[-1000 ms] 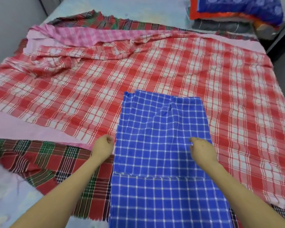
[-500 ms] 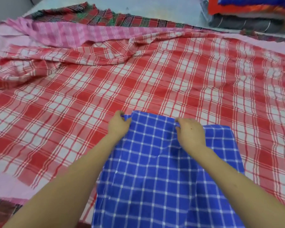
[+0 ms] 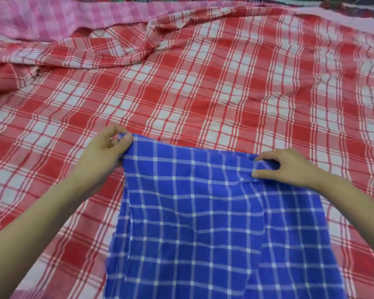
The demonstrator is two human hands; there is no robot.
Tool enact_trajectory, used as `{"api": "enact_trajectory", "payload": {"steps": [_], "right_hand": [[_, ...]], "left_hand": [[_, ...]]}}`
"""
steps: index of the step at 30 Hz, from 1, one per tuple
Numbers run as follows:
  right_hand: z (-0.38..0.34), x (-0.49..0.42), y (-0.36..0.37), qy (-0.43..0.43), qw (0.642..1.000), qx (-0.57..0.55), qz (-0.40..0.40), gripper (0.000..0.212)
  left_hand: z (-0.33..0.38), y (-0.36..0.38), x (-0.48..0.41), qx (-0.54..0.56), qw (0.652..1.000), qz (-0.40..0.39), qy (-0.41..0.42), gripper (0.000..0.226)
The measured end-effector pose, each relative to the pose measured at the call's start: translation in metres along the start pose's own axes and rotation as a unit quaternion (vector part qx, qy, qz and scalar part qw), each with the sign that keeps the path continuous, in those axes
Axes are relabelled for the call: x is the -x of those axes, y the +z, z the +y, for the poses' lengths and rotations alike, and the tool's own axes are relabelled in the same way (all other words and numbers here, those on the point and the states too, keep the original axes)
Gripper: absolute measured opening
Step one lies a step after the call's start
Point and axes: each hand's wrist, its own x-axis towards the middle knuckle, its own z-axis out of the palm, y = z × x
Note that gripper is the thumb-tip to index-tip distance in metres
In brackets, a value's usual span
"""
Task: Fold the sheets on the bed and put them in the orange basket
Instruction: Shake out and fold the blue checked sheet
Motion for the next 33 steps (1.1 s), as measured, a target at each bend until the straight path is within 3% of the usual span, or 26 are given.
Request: {"api": "enact_trajectory", "payload": {"steps": [5, 8, 11, 14, 16, 19, 21, 23, 25, 27, 29, 31, 33], "right_hand": [[0.028, 0.0, -0.015, -0.009, 0.98, 0.184, -0.079, 0.022], [0.045, 0.001, -0.033, 0.013, 0.953, 0.278, -0.12, 0.03], [0.064, 0.002, -0.051, 0.036, 0.933, 0.322, -0.155, 0.009], [0.076, 0.002, -0.06, 0.035, 0.885, 0.423, -0.193, 0.019], [0.077, 0.002, -0.069, 0.027, 0.871, 0.461, -0.17, 0.01], [0.078, -0.001, -0.074, 0.064, 0.88, 0.456, -0.118, 0.013], [0.078, -0.002, -0.061, 0.091, 0.875, 0.464, -0.106, 0.015], [0.079, -0.006, -0.039, 0.104, 0.869, 0.472, -0.103, 0.023], [0.076, -0.011, -0.025, 0.112, 0.874, 0.463, -0.095, 0.024], [0.079, -0.015, -0.021, 0.122, 0.879, 0.449, -0.1, 0.023], [0.086, -0.015, -0.022, 0.127, 0.892, 0.424, -0.094, 0.023], [0.09, -0.011, -0.027, 0.144, 0.898, 0.407, -0.083, 0.027], [0.093, -0.014, -0.027, 0.141, 0.893, 0.427, -0.033, 0.029]], "left_hand": [[-0.007, -0.017, -0.004, -0.075, 0.993, 0.086, 0.01, 0.034], [-0.003, -0.017, -0.007, -0.088, 0.993, 0.079, 0.019, 0.032], [0.0, -0.016, -0.01, -0.112, 0.991, 0.066, 0.021, 0.024], [0.003, -0.013, -0.013, -0.136, 0.99, 0.04, 0.023, 0.03], [0.006, -0.009, -0.017, -0.166, 0.983, 0.057, 0.048, 0.027], [0.004, -0.002, -0.03, -0.201, 0.97, 0.119, 0.072, 0.019], [-0.009, 0.007, -0.036, -0.278, 0.952, 0.12, 0.043, 0.011], [-0.028, 0.013, -0.045, -0.329, 0.936, 0.123, -0.015, 0.019], [-0.038, 0.015, -0.051, -0.295, 0.944, 0.121, -0.083, 0.023], [-0.044, 0.012, -0.055, -0.196, 0.966, 0.076, -0.15, 0.028], [-0.043, 0.007, -0.048, -0.169, 0.968, 0.029, -0.184, 0.022], [-0.039, 0.004, -0.041, -0.166, 0.973, 0.061, -0.147, 0.009], [-0.029, 0.001, -0.037, -0.189, 0.971, 0.136, -0.059, 0.005]]}}
